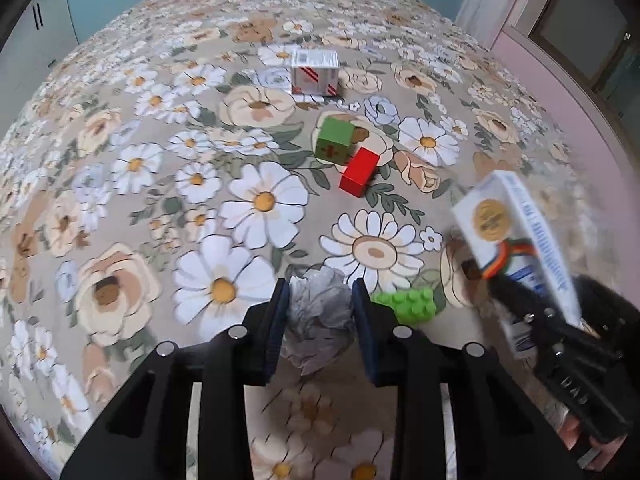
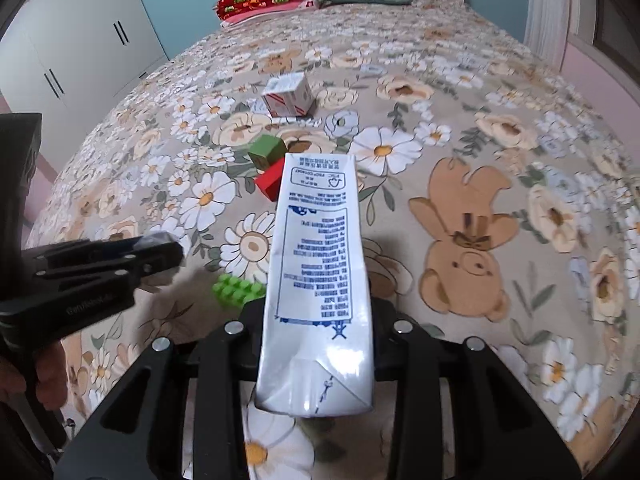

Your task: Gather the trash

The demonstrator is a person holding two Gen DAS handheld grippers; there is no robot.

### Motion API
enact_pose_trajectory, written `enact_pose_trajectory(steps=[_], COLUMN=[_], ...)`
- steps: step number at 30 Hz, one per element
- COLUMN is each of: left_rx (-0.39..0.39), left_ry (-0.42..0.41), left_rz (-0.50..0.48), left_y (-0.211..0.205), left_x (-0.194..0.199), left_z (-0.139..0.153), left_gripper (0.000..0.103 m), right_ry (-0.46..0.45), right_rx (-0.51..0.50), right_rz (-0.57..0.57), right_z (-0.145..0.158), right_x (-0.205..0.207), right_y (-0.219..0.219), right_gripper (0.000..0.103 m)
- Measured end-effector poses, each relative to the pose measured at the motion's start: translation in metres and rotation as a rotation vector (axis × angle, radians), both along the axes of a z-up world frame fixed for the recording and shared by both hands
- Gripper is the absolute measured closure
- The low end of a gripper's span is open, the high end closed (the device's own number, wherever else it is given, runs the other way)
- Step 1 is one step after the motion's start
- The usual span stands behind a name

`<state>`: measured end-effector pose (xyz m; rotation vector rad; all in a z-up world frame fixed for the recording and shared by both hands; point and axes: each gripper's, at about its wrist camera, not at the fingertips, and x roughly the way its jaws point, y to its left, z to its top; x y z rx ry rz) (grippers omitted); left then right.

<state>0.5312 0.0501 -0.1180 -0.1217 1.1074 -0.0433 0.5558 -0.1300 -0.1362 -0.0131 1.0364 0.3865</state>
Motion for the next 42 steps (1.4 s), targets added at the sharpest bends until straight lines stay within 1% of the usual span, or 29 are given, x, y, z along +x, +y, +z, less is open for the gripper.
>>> enact_pose_trajectory(steps=[4,5,8,15,17,22,27,32,37,42], left_rx=[0.024,0.025,0.042,0.089,0.112,0.161,0.157,0.19,0.197,0.204], left_ry=[-0.048,-0.057,-0.089,-0.186,-0.217,-0.277,-0.299,-0.335,-0.345,-0.331], left_rz=[0.004,0.002,-0.004,-0.05,-0.072,-0.102,-0.105,-0.139,-0.17,-0.196], left_y=[0.004,0.003,0.003,-0.006,-0.012,-0.022,-0.023,-0.034,-0.043,-0.049], left_x=[-0.024,-0.029,-0.052,-0.12,-0.142,-0.184,-0.219,-0.263,-0.298,-0.324], left_z=[0.027,0.033,0.054,0.106,0.12,0.144,0.158,0.163,0.158,0.143], left_gripper=[0.069,0.069,0.069,0.069,0.069,0.069,0.069,0.069,0.069,0.069], right_ry=[-0.047,-0.066,-0.1,-0.207,-0.226,-0.272,-0.297,-0.327,-0.32,-0.305], right_rx=[-0.043,-0.055,-0.066,-0.081,-0.08,-0.095,-0.09,-0.083,-0.07,-0.076], right_rz=[0.016,0.022,0.034,0.062,0.069,0.085,0.1,0.112,0.126,0.147], right_z=[0.026,0.037,0.06,0.127,0.14,0.168,0.183,0.193,0.193,0.181], right_x=[-0.023,-0.032,-0.054,-0.117,-0.133,-0.182,-0.229,-0.272,-0.307,-0.333], right_y=[-0.001,-0.001,-0.003,-0.011,-0.013,-0.017,-0.022,-0.03,-0.037,-0.039], right_gripper=[0.068,0.068,0.068,0.068,0.068,0.068,0.068,0.068,0.068,0.068])
